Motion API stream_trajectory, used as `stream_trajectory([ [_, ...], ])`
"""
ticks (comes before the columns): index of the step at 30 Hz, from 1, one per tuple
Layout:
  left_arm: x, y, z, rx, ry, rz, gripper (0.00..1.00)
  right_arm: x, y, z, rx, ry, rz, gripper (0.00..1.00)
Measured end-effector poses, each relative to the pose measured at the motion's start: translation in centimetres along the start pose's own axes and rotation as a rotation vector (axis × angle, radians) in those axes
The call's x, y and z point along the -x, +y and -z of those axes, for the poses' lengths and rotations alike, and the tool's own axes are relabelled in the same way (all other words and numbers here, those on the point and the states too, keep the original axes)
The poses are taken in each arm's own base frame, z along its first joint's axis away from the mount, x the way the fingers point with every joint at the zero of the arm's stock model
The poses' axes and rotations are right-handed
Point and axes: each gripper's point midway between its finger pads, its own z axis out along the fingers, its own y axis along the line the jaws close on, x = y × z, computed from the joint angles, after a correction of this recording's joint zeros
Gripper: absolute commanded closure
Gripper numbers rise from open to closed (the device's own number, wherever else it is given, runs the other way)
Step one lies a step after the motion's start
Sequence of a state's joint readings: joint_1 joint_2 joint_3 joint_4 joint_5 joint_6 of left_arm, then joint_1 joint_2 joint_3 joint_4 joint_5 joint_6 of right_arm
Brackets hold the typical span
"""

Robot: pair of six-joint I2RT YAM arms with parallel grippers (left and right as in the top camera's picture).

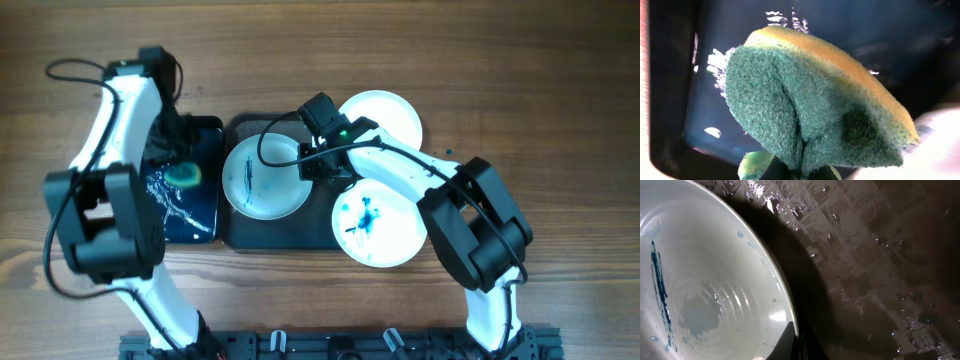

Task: Clean dirty plates on tray and stack at the side
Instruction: 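Grasp the green-yellow sponge with the left gripper and lift it, then scrub the held plate with the sponge in the left gripper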

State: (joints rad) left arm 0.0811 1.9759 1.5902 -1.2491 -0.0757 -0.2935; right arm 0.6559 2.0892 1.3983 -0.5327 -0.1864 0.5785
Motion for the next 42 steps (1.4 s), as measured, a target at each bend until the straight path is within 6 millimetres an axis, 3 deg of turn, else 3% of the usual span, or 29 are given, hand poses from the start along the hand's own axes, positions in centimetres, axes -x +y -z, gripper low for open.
stream_trajectory([
  [4, -0.2, -2.8, 5.1, -0.19, -0.079, -0.014, 0.96, 0.0, 0.1, 0.0, 0.009, 0.006, -0.002, 0.96],
  [7, -1.7, -5.2, 6.0, -0.238, -0.07, -0.071, 0.96, -0.2, 0.0, 0.0, 0.024, 0.021, -0.007, 0.96],
  [12, -3.9, -8.6, 3.7, -0.266, -0.031, -0.136, 0.96, -0.2, 0.0, 0.1, 0.093, 0.063, -0.013, 0.96],
  [19, -5.9, -8.7, -0.8, -0.26, 0.031, -0.132, 0.96, -0.3, -0.1, 0.1, 0.154, 0.098, -0.014, 0.96],
  [26, -8.4, -11.7, -4.2, -0.259, 0.008, -0.236, 0.96, -0.5, 0.2, 0.1, 0.175, 0.112, -0.009, 0.96],
  [34, -8.1, -10.8, -5.9, -0.154, -0.012, -0.191, 0.96, -0.7, 0.1, 0.1, 0.173, 0.115, -0.001, 0.96],
  [42, -8.1, -7.4, -6.2, 0.022, -0.026, -0.072, 0.96, -0.7, 0.0, 0.1, 0.169, 0.114, 0.001, 0.96],
])
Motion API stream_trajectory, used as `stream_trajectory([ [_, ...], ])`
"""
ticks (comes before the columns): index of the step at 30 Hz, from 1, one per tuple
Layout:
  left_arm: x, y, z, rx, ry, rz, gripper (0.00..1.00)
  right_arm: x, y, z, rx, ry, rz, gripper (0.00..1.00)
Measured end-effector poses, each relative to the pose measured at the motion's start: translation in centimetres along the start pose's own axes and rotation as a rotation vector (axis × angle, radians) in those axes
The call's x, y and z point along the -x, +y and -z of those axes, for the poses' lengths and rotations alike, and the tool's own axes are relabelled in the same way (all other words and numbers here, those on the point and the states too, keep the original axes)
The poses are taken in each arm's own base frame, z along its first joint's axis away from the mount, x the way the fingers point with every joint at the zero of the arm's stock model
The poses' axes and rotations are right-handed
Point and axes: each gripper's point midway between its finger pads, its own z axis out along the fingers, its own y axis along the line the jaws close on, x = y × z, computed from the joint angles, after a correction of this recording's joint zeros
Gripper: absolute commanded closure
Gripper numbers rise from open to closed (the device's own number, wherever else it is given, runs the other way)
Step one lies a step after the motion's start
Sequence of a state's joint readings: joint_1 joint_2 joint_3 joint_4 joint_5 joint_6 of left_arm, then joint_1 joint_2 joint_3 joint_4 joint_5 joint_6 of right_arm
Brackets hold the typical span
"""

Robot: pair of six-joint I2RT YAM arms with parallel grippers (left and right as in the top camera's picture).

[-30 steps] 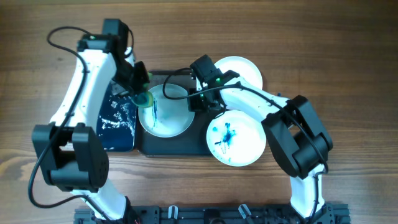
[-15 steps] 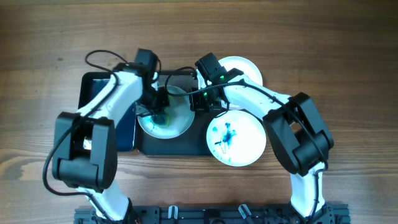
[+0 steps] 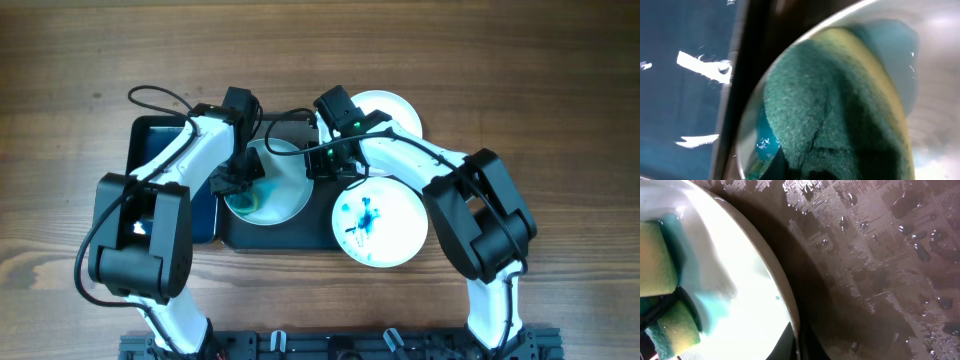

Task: Clean dirty plates on tray and stack at the side
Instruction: 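Scrub the held plate with the sponge in the left gripper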

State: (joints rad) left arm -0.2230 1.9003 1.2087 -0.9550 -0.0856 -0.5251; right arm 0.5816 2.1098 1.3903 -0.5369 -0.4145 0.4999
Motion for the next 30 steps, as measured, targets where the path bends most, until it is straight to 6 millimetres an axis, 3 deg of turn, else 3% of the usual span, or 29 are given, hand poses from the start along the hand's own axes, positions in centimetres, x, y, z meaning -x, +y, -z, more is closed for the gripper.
stream_trajectory([
  [8, -1.0, -1.7, 0.0, -0.052, 0.023, -0.107, 0.96, -0.7, -1.0, 0.2, -0.024, 0.035, -0.047, 0.96],
  [16, 0.1, -6.8, 0.3, -0.284, -0.055, -0.177, 0.96, 0.1, -4.0, 1.8, -0.073, 0.023, -0.155, 0.96],
  [20, 0.2, -8.3, 0.6, -0.347, -0.068, -0.199, 0.96, 0.3, -4.3, 1.9, -0.08, 0.016, -0.158, 0.96],
  [24, 0.5, -7.2, 0.5, -0.266, -0.081, -0.13, 0.96, 0.3, -4.3, 1.9, -0.081, 0.016, -0.159, 0.96],
  [27, 0.5, -4.9, 0.3, -0.121, -0.099, -0.049, 0.96, 0.3, -4.1, 1.9, -0.077, 0.017, -0.156, 0.96],
  [30, 0.3, -4.1, 0.2, -0.082, -0.095, -0.008, 0.96, 0.0, -3.6, 1.6, -0.076, 0.021, -0.143, 0.96],
])
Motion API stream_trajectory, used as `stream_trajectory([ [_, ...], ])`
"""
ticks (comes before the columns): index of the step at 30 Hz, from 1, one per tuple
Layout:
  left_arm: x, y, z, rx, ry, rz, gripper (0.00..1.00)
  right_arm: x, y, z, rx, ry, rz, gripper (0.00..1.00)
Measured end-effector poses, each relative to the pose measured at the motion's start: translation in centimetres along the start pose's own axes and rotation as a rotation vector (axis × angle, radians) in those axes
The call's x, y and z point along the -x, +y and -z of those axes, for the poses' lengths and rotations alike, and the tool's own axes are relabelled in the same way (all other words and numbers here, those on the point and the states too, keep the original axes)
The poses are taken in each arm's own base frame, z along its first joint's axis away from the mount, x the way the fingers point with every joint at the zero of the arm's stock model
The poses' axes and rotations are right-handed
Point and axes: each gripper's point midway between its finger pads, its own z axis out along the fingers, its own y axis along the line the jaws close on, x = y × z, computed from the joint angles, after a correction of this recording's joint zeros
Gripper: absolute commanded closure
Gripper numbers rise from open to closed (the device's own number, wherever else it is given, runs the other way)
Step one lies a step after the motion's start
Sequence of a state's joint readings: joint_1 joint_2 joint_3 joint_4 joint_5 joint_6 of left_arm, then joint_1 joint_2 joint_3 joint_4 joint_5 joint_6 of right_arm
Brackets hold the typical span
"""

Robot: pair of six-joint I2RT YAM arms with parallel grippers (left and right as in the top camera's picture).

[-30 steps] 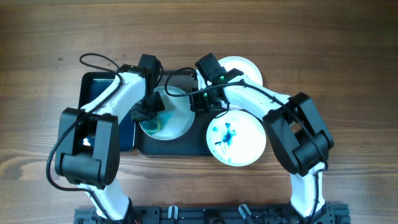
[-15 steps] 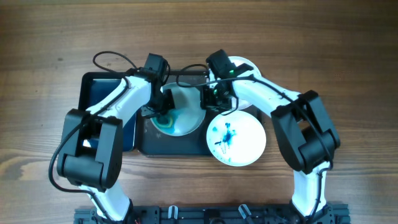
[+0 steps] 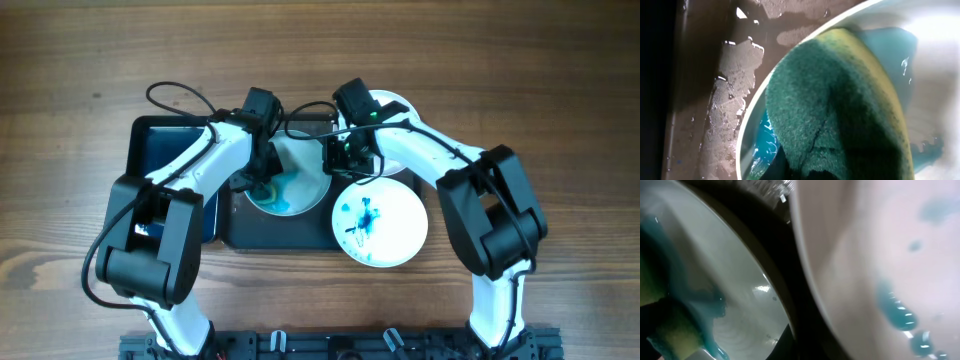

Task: Clean dirty plates on tray and stack at the side
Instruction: 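Scrub the held plate with the sponge in the left gripper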

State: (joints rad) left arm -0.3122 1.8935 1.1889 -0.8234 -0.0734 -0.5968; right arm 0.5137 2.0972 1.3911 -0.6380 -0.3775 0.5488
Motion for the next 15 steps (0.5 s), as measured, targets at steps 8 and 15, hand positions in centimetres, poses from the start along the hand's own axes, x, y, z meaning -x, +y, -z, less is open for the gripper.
stream_trajectory([
  [8, -1.7, -6.2, 0.7, -0.32, 0.1, -0.128, 0.96, 0.0, 0.1, 0.0, 0.002, 0.001, 0.001, 0.96],
  [15, -0.5, -9.9, 1.4, -0.479, 0.037, -0.183, 0.96, 0.0, 0.1, 0.0, 0.004, 0.001, 0.001, 0.96],
])
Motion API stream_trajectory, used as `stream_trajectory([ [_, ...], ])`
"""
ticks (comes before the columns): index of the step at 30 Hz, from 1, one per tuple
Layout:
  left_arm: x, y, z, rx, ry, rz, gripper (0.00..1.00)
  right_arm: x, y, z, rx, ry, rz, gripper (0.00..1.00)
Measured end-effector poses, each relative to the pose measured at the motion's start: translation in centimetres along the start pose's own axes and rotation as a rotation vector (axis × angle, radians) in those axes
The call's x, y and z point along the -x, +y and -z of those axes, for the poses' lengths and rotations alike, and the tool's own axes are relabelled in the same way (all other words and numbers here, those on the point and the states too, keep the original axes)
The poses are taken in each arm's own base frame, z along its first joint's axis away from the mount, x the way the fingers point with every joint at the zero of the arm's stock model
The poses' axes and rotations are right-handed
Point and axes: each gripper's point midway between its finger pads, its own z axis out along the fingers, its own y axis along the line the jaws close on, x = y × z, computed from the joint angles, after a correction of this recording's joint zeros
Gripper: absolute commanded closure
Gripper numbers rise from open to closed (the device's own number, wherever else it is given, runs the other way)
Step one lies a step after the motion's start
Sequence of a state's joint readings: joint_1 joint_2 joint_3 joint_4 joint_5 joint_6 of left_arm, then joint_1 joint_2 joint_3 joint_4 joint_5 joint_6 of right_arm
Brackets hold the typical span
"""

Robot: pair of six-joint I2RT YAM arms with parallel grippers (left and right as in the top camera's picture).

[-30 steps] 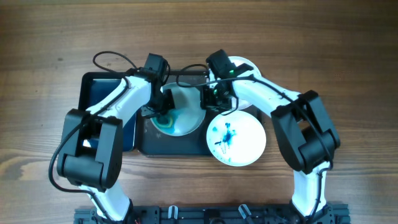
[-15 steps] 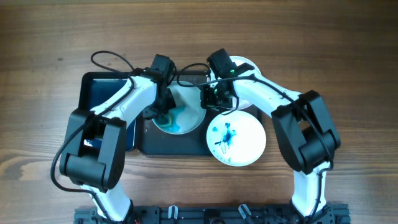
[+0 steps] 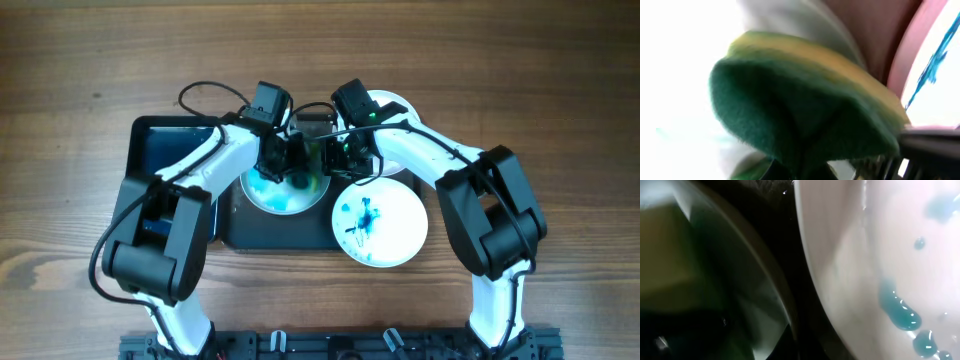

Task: Clean dirty plates on tray and stack at the side
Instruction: 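Scrub the held plate with the sponge in the left gripper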

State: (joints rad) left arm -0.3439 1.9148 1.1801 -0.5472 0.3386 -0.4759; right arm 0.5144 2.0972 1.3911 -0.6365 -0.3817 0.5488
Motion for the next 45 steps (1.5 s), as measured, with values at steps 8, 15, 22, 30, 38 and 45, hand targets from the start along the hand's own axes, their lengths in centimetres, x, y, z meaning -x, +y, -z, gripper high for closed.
stream_trajectory([
  [8, -0.3, 7.0, 2.1, 0.394, -0.069, 0.185, 0.96, 0.0, 0.2, -0.1, 0.003, -0.003, 0.005, 0.96],
  [15, -1.8, 8.8, 3.0, 0.49, -0.039, 0.252, 0.96, 0.0, 0.4, -0.1, 0.005, -0.005, 0.013, 0.96],
  [22, -2.2, 1.6, 0.4, 0.095, 0.074, 0.112, 0.96, 0.0, 0.4, -0.1, 0.004, -0.003, 0.015, 0.96],
  [30, -0.7, 0.1, -0.3, 0.064, -0.002, 0.025, 0.96, 0.0, 0.3, -0.1, 0.004, -0.004, 0.014, 0.96],
  [38, 1.7, 5.9, 2.3, 0.435, -0.178, 0.112, 0.96, 0.1, 0.4, -0.1, 0.005, -0.008, 0.015, 0.96],
  [45, 1.5, 3.9, 5.4, 0.423, -0.081, 0.119, 0.96, 0.1, 0.4, -0.1, 0.006, -0.007, 0.015, 0.96],
])
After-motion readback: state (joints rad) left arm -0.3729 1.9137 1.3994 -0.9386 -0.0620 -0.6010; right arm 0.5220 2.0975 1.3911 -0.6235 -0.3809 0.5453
